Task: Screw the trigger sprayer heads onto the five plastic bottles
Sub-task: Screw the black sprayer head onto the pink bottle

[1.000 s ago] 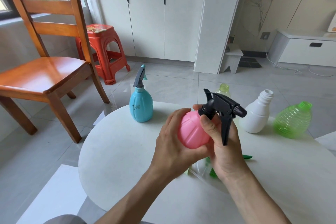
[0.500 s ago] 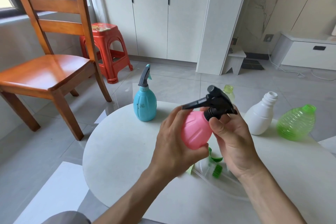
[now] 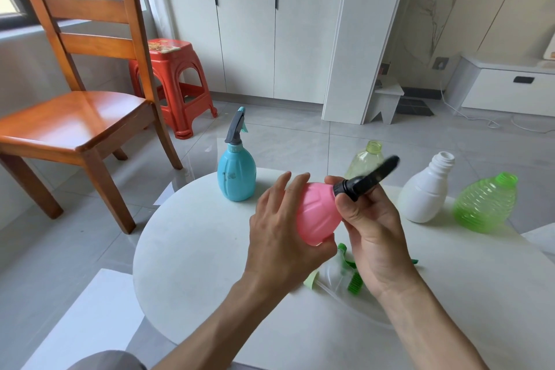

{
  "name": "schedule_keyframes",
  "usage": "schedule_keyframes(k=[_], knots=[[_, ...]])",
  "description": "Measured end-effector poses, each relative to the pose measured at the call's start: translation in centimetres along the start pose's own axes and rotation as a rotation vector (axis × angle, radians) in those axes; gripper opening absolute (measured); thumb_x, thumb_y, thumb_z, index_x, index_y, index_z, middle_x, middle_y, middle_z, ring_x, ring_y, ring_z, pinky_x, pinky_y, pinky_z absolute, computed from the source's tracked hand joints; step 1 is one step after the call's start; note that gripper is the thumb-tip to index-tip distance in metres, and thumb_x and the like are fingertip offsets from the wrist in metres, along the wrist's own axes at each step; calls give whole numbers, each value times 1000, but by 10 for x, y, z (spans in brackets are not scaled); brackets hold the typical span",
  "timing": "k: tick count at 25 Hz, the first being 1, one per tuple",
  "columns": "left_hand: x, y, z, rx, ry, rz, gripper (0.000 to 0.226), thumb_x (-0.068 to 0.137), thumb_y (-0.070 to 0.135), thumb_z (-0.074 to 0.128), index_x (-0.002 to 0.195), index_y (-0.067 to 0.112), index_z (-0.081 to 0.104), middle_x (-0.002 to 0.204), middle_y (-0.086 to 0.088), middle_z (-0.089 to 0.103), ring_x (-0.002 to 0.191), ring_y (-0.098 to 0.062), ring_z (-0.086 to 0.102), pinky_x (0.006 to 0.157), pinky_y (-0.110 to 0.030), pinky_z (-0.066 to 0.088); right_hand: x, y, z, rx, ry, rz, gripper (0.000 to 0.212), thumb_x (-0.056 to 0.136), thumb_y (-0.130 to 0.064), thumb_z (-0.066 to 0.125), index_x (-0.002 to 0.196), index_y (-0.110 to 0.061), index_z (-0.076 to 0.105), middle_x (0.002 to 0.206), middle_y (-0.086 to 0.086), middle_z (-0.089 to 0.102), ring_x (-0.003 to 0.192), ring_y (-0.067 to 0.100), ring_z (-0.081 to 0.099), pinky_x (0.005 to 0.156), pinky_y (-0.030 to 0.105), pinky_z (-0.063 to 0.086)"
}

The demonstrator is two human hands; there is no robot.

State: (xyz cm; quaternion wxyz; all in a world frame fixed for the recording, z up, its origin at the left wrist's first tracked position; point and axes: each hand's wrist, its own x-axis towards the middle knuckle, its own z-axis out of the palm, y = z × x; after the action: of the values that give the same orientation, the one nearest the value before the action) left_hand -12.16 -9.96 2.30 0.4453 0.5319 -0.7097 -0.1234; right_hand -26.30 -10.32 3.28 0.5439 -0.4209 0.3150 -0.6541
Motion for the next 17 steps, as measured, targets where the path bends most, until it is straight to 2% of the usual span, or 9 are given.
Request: schedule_keyframes(k=[2, 5, 7, 10, 12, 15, 17], knots=[[-2, 2, 3, -18, -16, -5, 95, 58, 46, 79, 143, 27, 42, 145, 1, 48, 130, -23, 46, 95, -52, 50, 0, 3, 1, 2, 29, -9, 39, 70, -25, 80, 104, -12, 68, 109, 8, 75, 109, 22, 66, 97, 34, 47], [0, 2, 4, -53, 9, -39, 93, 57, 42, 79, 142, 28, 43, 142, 4, 50, 127, -21, 49, 95, -48, 50, -3, 6, 3, 53, -25, 20, 34, 84, -22, 67, 118, -16, 69, 128, 7, 70, 127, 22, 59, 105, 35, 44], [2, 2, 3, -71, 29, -56, 92, 57, 40, 80, 142, 27, 45, 140, 4, 51, 127, -21, 50, 97, -47, 50, -3, 6, 6, 66, -42, 31, 35, 84, -25, 68, 118, -21, 72, 131, 6, 69, 128, 21, 59, 106, 34, 45], [0, 2, 3, -70, 12, -64, 92, 58, 43, 78, 142, 26, 45, 142, 4, 50, 127, -21, 49, 97, -47, 49, -5, 9, 12, 37, 48, 13, 28, 76, -25, 81, 103, -20, 76, 112, 4, 75, 107, 19, 68, 89, 28, 53], [-3, 3, 6, -95, -9, -85, 93, 57, 49, 77, 142, 28, 46, 142, 5, 50, 128, -19, 48, 100, -45, 47, -7, 13, 16, 106, 107, 21, 26, 71, -24, 81, 95, -17, 76, 99, 2, 77, 94, 15, 71, 78, 27, 56], [-4, 4, 8, -147, -17, -104, 93, 57, 49, 81, 141, 30, 46, 139, 9, 51, 125, -13, 50, 101, -41, 48, -8, 16, 21, 173, 175, 26, 26, 68, -20, 80, 92, -17, 72, 93, 1, 76, 84, 14, 72, 72, 29, 58], [-4, 4, 9, -165, -18, -102, 93, 56, 46, 83, 140, 29, 46, 136, 11, 52, 122, -11, 52, 100, -39, 48, -7, 16, 22, 160, 196, 6, 20, 68, -19, 82, 85, -23, 73, 91, 0, 76, 83, 13, 72, 72, 30, 59]])
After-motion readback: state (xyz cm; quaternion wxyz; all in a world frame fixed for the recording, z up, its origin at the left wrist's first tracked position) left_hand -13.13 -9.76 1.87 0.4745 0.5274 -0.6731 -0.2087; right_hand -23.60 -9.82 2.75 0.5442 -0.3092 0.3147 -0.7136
